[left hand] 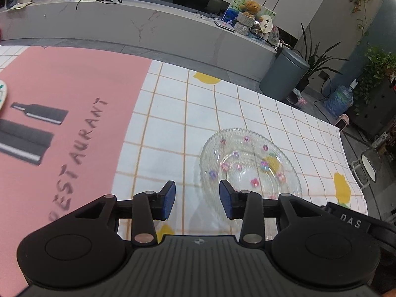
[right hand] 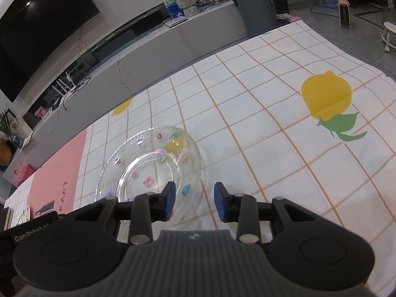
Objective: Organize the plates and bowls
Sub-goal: 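Move the right tool to the second clear glass plate and grasp its rim, then lift the second glass plate and carry it toward the first glass plate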
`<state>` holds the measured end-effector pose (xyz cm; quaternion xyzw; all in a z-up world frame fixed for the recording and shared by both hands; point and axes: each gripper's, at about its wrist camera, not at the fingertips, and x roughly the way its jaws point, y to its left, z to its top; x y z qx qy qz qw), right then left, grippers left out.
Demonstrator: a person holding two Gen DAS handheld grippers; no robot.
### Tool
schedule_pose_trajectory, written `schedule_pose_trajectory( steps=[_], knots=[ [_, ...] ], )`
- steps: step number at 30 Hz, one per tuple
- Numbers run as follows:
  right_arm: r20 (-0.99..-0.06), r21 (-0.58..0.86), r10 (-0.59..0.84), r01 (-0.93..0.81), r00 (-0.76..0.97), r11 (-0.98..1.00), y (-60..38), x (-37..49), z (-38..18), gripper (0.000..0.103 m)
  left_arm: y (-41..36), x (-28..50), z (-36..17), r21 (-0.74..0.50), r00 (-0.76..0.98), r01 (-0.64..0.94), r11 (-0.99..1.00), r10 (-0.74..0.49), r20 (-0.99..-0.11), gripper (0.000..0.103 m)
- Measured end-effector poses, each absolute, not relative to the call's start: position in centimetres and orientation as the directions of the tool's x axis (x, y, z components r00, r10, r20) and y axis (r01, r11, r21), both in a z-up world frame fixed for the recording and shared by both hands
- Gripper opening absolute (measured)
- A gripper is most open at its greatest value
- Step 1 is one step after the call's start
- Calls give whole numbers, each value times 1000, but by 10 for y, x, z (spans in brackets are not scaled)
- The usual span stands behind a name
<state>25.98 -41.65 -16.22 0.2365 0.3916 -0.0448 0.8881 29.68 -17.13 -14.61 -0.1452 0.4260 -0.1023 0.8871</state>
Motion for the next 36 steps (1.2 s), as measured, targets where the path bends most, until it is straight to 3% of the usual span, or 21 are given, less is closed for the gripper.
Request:
schedule_pose_trajectory(
  steps=[5, 9, 13, 16, 36],
  knots=[
    [-703, 408, 125, 254, 700, 877, -420, 265, -165, 33, -172, 307, -153, -366, 625, 54, 929, -318, -713, 45],
    [-688, 450, 160, 243, 708, 859, -423, 268, -169, 22, -177, 312, -154, -362, 633, 77, 929, -326, -702, 45],
    [-677, 446, 154, 235, 720, 863, -423, 266, -171, 16, -182, 314, -156, -358, 628, 91, 929, -332, -703, 20],
    [-668, 474, 161, 249, 726, 845, -428, 264, -174, 9, -181, 312, -156, -351, 633, 87, 932, -324, -703, 16],
    [-663, 519, 242, 202, 708, 830, -417, 235, -155, 8, -153, 266, -127, -380, 645, 40, 924, -315, -696, 12]
  ],
)
